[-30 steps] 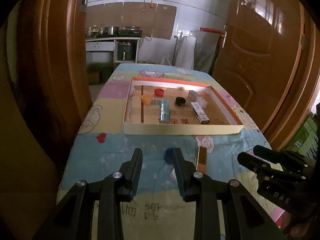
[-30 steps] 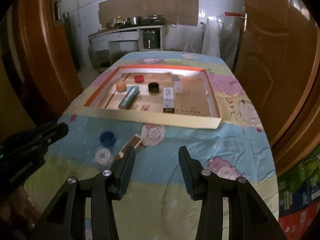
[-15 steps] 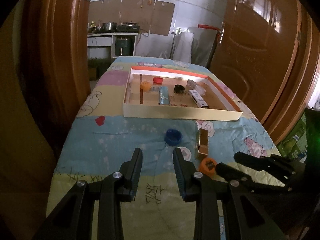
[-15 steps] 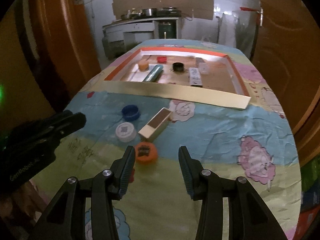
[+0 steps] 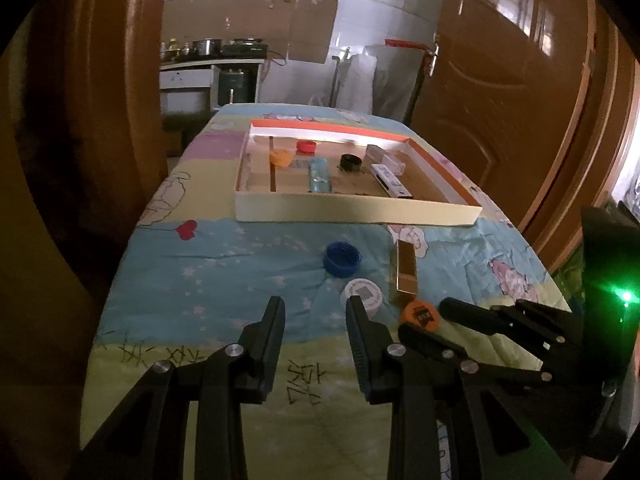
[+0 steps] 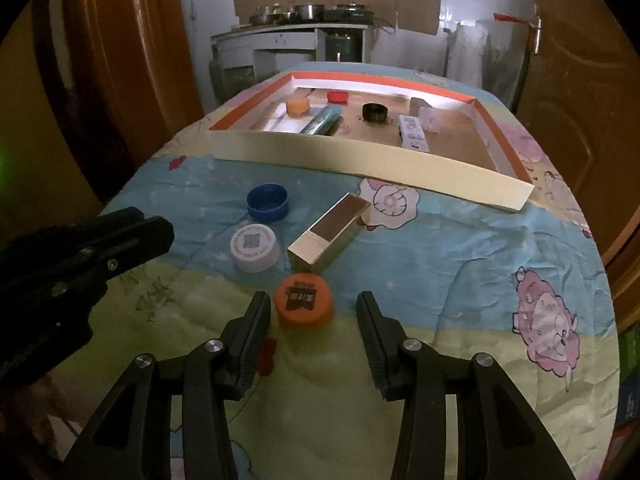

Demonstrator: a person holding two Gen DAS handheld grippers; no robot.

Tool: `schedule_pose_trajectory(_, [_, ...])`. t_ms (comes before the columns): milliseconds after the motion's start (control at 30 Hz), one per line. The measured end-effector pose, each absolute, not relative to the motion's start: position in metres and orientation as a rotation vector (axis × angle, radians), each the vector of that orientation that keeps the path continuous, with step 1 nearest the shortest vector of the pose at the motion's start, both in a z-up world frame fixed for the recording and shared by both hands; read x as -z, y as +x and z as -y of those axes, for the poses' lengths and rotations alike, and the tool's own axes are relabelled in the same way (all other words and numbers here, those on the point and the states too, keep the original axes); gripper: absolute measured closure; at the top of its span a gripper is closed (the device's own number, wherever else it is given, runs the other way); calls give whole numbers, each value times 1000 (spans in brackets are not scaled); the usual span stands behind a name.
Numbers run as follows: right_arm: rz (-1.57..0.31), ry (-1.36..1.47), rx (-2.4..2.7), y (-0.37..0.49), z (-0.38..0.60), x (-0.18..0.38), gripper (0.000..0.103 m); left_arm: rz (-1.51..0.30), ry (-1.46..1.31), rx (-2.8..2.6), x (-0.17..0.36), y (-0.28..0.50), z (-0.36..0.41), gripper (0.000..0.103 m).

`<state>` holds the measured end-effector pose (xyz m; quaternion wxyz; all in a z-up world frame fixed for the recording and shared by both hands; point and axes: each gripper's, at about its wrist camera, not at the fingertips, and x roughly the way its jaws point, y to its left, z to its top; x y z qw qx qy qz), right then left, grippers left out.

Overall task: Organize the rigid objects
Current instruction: 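Grasp the white QR-printed cap with the left gripper while the right gripper grasps the orange printed cap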

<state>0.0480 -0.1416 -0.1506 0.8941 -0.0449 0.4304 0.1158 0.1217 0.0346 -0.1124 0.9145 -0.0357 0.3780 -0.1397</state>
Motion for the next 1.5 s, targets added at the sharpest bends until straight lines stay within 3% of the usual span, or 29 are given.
schedule_pose_trajectory(33, [-886, -100, -238, 48, 141, 151, 73, -780, -70, 291, 113, 122, -34, 71])
schedule_pose_trajectory(733, [-879, 16, -221, 41, 187, 148, 72, -874, 94, 348, 141, 151, 23, 70])
schedule_pose_trajectory(1500, [-870, 35, -226, 39, 189, 144, 72, -831, 25, 312, 126, 143, 11, 73])
